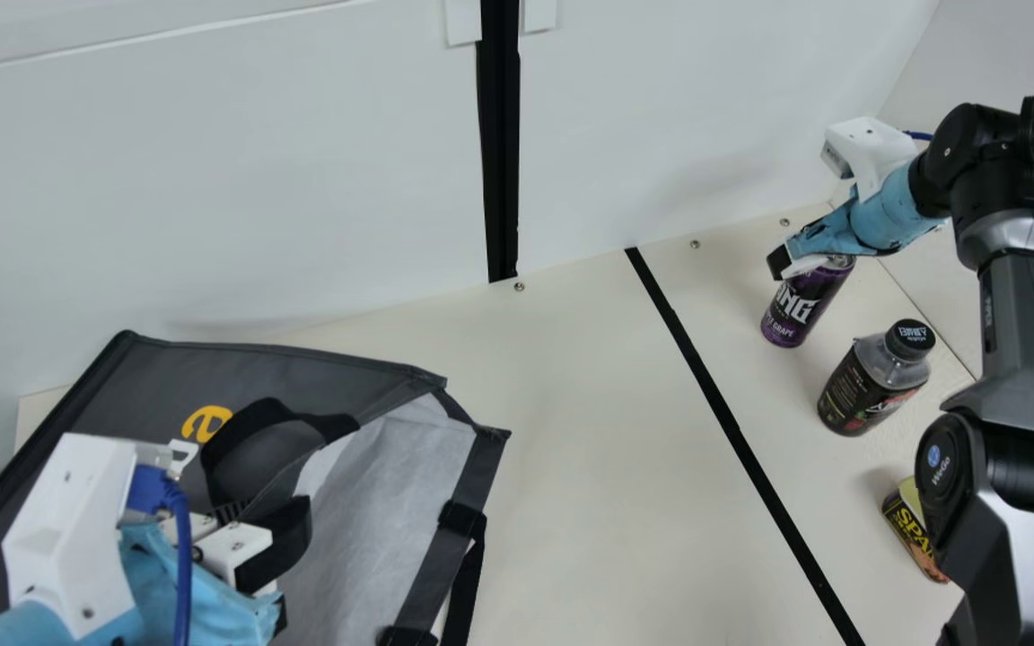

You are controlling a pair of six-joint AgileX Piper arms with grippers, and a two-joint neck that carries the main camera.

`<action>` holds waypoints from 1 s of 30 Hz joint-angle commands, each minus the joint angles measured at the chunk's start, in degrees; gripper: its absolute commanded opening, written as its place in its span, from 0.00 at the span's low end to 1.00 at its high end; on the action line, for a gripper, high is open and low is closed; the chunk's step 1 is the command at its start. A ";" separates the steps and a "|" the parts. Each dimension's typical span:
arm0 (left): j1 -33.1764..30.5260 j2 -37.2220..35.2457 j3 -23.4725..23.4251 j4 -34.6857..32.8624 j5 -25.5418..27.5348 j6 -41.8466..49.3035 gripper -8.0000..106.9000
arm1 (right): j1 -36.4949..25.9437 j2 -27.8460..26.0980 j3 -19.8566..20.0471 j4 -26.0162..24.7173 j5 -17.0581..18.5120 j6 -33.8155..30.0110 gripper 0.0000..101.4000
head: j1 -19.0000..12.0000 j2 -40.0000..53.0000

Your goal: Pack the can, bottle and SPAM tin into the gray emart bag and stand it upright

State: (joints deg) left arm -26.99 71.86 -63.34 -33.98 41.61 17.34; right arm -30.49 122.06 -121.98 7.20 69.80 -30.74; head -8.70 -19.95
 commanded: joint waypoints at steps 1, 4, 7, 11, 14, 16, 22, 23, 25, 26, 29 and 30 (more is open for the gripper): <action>0.00 0.00 0.00 0.00 0.00 0.00 0.00 | 0.04 0.43 -0.11 -0.08 0.10 -0.01 0.87 | -1.30 -0.05; 0.00 0.00 0.00 0.00 0.00 0.00 0.00 | 0.17 1.07 -0.09 0.10 0.10 -0.06 0.67 | -1.30 -0.05; 0.00 0.00 0.00 0.00 0.00 0.00 0.00 | 0.33 1.51 -0.05 0.25 0.10 -0.15 0.48 | -1.30 -0.05; 0.00 0.00 0.00 0.00 0.00 0.00 0.00 | 0.55 1.72 0.05 0.55 0.10 -0.44 0.21 | -1.30 -0.05; 0.00 0.00 0.00 0.00 0.00 0.00 0.00 | 0.68 1.53 0.13 0.77 0.10 -0.87 0.01 | -1.30 -0.05; 0.00 0.00 0.00 0.00 0.00 0.00 0.00 | 0.73 1.25 0.17 0.92 0.10 -1.20 0.00 | -1.30 -0.05; 0.00 0.00 0.00 0.00 0.00 0.00 0.00 | 0.67 -0.26 0.63 1.37 0.10 -2.27 0.00 | -1.30 -0.05; 0.00 0.00 0.00 0.00 0.00 0.00 0.00 | 0.65 -0.59 0.78 1.43 0.10 -2.44 0.00 | -1.30 -0.05; 0.00 0.00 0.00 0.00 0.00 0.00 0.00 | 0.60 -1.29 1.10 1.55 0.10 -2.77 0.00 | -1.30 -0.05; 0.00 0.00 0.00 0.00 0.00 0.00 0.00 | 0.58 -1.66 1.29 1.60 0.10 -2.92 0.00 | -1.30 -0.05; 0.00 0.00 0.00 0.00 0.00 0.00 0.00 | 0.55 -2.97 2.11 1.69 0.10 -3.32 0.00 | -1.30 -0.05; 0.00 0.00 0.00 0.00 0.00 0.00 0.00 | 0.55 -3.47 2.46 1.70 0.10 -3.44 0.00 | -1.30 -0.05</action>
State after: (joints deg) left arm -26.99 71.86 -63.34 -33.98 41.61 17.34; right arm -29.84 119.10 -119.78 8.79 70.10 -34.06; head -8.70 -19.95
